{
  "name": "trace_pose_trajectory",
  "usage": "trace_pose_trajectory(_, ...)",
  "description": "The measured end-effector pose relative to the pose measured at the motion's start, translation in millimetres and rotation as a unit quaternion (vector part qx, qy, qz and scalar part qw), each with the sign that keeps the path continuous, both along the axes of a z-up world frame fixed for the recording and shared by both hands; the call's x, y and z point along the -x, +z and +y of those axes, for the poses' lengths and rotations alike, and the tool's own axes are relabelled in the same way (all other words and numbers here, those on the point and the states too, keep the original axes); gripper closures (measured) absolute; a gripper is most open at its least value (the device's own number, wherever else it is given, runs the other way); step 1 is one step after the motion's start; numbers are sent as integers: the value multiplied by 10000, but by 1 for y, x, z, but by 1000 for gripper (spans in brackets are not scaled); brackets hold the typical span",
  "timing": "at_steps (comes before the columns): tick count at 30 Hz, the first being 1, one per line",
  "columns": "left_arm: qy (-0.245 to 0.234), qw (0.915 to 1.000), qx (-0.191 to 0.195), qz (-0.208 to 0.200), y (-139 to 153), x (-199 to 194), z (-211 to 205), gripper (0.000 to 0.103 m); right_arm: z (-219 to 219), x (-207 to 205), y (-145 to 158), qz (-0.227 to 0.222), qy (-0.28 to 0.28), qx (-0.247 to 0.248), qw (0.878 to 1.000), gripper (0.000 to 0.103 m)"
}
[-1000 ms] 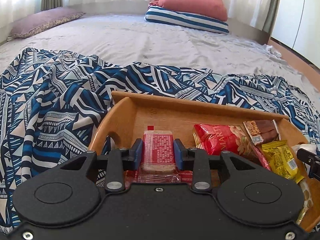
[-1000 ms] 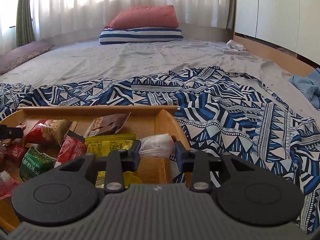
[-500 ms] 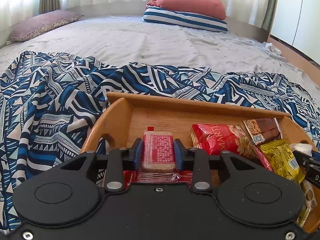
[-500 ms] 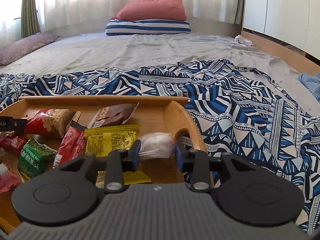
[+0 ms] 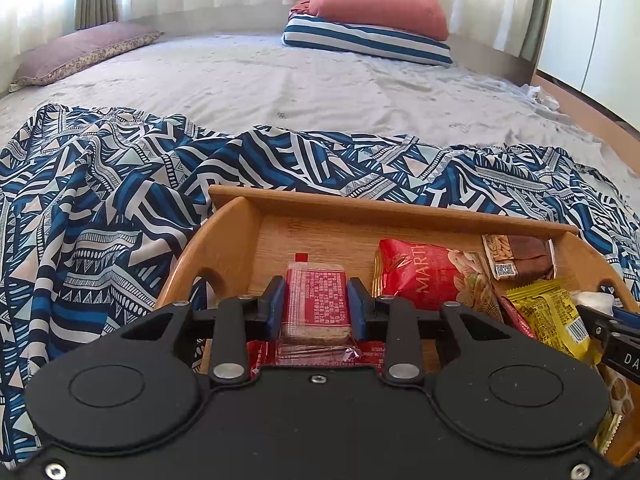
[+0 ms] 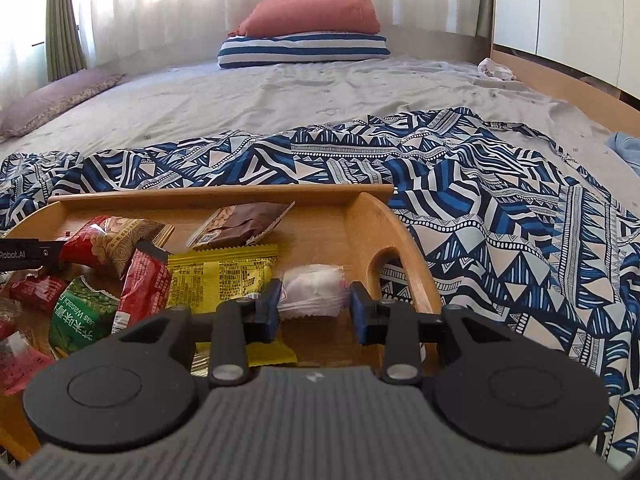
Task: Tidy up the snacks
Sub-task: 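Lower both packets into the tray and open both grippers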
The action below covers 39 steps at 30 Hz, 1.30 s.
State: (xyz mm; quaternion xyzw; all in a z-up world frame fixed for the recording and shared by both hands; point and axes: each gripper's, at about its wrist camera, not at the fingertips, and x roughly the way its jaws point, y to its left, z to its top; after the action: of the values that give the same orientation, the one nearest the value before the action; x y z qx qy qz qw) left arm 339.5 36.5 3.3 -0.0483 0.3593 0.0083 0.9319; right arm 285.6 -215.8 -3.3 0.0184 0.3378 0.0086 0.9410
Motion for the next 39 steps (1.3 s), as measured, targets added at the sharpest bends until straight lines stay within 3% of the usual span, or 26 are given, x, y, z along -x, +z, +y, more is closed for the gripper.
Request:
trace_pose_trajectory(27,-193,9997,-133,-76,-2,3,-5,70,-1,5,-1,-61,98,-53,9999,59)
trace_pose_trajectory(36,-196,9997,-126,-34,-1,7,-3,50,1,9,-1,-111,58,-17,9999,47)
trace_pose_trajectory(38,-238,9996,-170,-9,1,9,-4,41,2,11,1,-156,56,38,9999,40)
trace_pose_trajectory(39,-218,9996,-200,-34,3,11,-4,29,3,12,2,-170,68,66,9998,40)
